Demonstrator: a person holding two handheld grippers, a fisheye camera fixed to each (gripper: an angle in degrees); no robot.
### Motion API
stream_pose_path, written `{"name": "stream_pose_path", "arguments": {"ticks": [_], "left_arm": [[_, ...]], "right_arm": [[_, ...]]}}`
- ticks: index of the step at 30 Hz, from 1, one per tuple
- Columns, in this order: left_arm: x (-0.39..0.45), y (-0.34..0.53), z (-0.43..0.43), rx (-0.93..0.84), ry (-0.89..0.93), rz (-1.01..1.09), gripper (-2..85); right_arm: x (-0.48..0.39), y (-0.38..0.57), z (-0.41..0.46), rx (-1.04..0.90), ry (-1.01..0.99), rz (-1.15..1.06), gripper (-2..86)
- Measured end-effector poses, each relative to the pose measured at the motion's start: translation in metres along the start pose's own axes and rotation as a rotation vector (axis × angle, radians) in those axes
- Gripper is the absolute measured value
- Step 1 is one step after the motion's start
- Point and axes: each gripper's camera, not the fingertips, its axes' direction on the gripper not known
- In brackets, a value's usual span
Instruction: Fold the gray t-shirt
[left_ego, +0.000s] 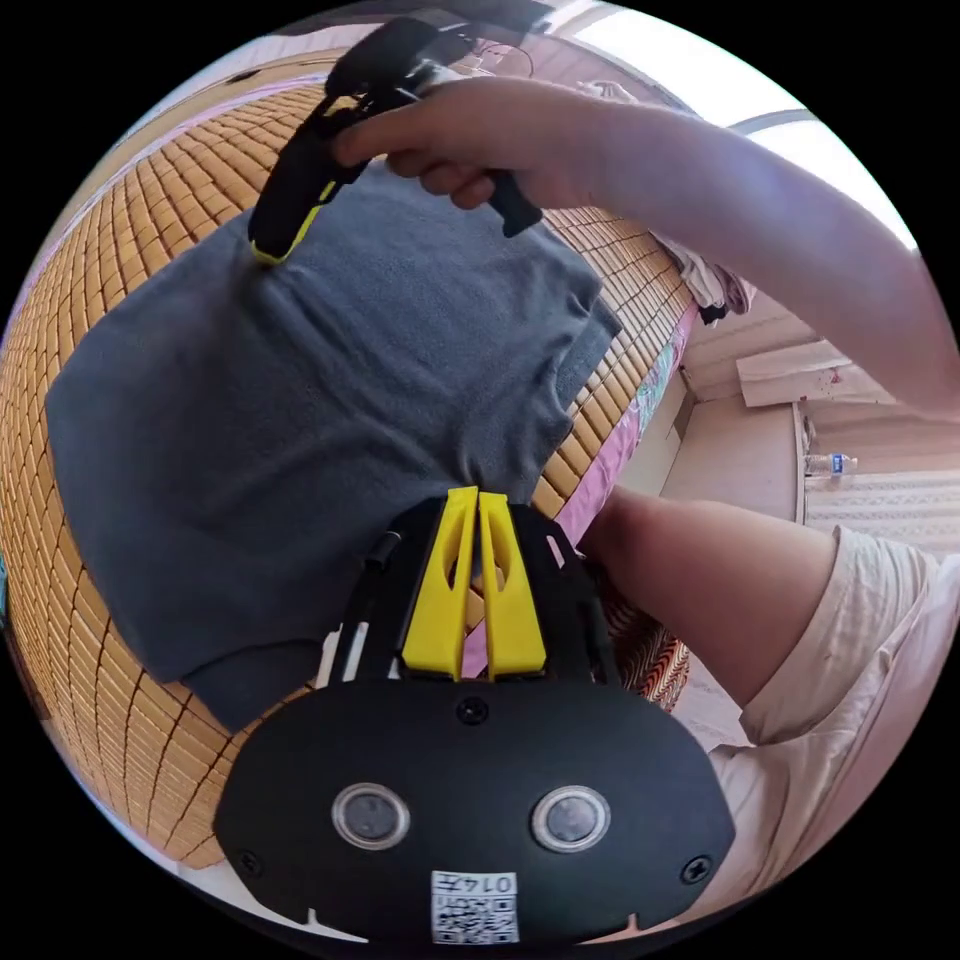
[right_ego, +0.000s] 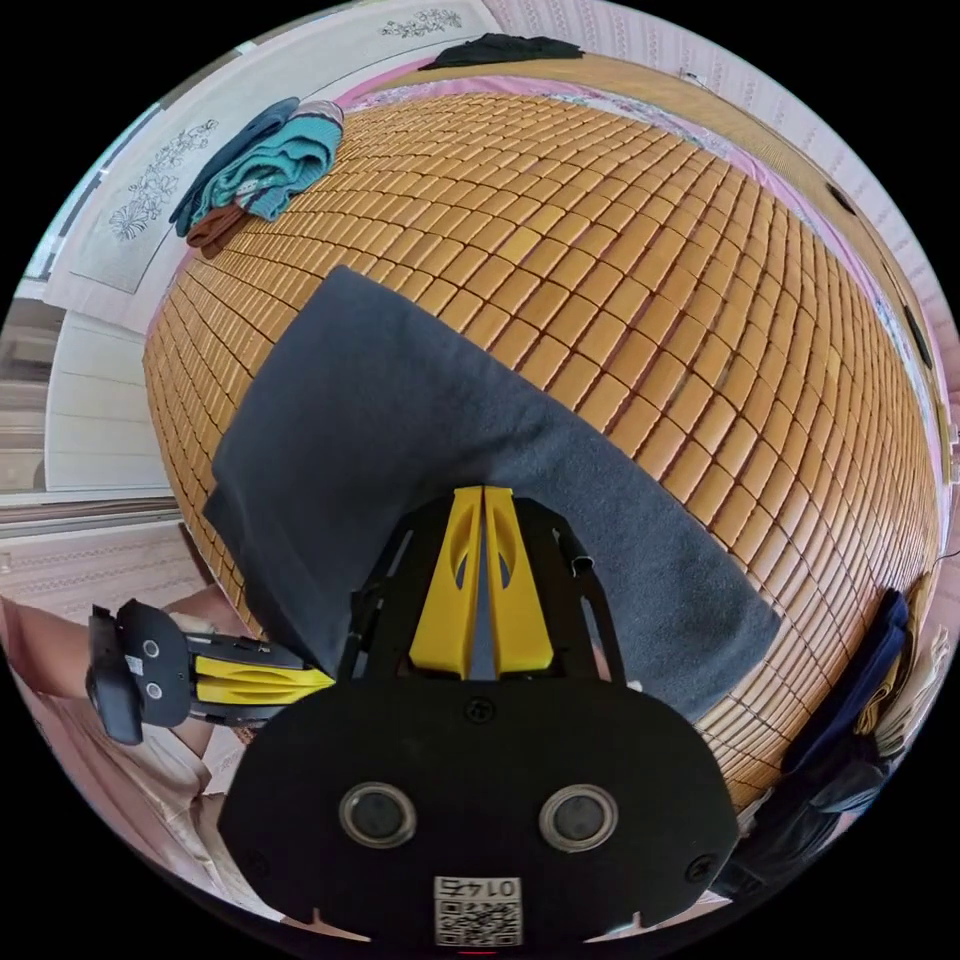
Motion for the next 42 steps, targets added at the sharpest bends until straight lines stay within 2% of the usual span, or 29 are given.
{"name": "stream_pose_path", "arguments": {"ticks": [2,4,5,10,14,16,21,25,28,30,34,36,37,40,42], "left_arm": [[0.008,0.0,0.006,-0.013,-0.027,0.028,-1.0],[0.014,0.003,0.013,0.0,-0.046,0.029,-1.0],[0.016,0.003,0.015,0.001,-0.046,0.029,-1.0],[0.021,0.013,0.032,0.01,0.009,0.03,-0.5],[0.035,0.014,0.024,0.099,0.088,0.108,2.3],[0.046,0.006,0.024,0.133,0.088,0.147,5.2],[0.065,-0.018,0.04,0.212,0.082,0.204,10.3],[0.085,-0.045,0.062,0.18,0.084,0.28,12.9],[0.097,-0.062,0.075,0.162,0.055,0.314,14.3],[0.105,-0.071,0.083,0.148,0.033,0.338,15.1],[0.126,-0.086,0.093,0.118,-0.08,0.411,15.7],[0.13,-0.089,0.096,0.104,-0.07,0.409,14.7],[0.13,-0.09,0.095,0.099,-0.064,0.389,10.8],[0.128,-0.085,0.087,0.149,-0.07,0.361,0.4],[0.128,-0.082,0.088,0.12,-0.053,0.375,-0.4]], "right_arm": [[0.009,-0.011,-0.007,-0.029,-0.026,-0.002,-0.5],[0.013,-0.018,-0.012,0.028,0.023,0.009,-0.5],[0.016,-0.025,-0.005,-0.007,0.061,0.001,-0.5],[0.032,-0.018,-0.008,0.008,0.024,-0.018,-0.7],[0.065,0.067,-0.048,0.21,-0.026,0.153,-0.4],[0.083,0.12,-0.055,0.234,-0.054,0.274,0.3],[0.114,0.242,-0.039,0.081,-0.045,0.5,6.9],[0.137,0.295,-0.012,0.034,-0.159,0.643,8.7],[0.152,0.313,0.003,0.022,-0.256,0.688,5.3],[0.16,0.327,0.002,0.056,-0.277,0.699,3.8],[0.181,0.36,-0.021,0.26,-0.525,0.69,2.1],[0.186,0.368,-0.029,0.335,-0.649,0.638,1.9],[0.186,0.372,-0.032,0.362,-0.713,0.585,2.0],[0.193,0.395,-0.037,0.408,-0.663,0.584,2.3],[0.208,0.421,-0.03,0.473,-0.671,0.683,3.0]]}}
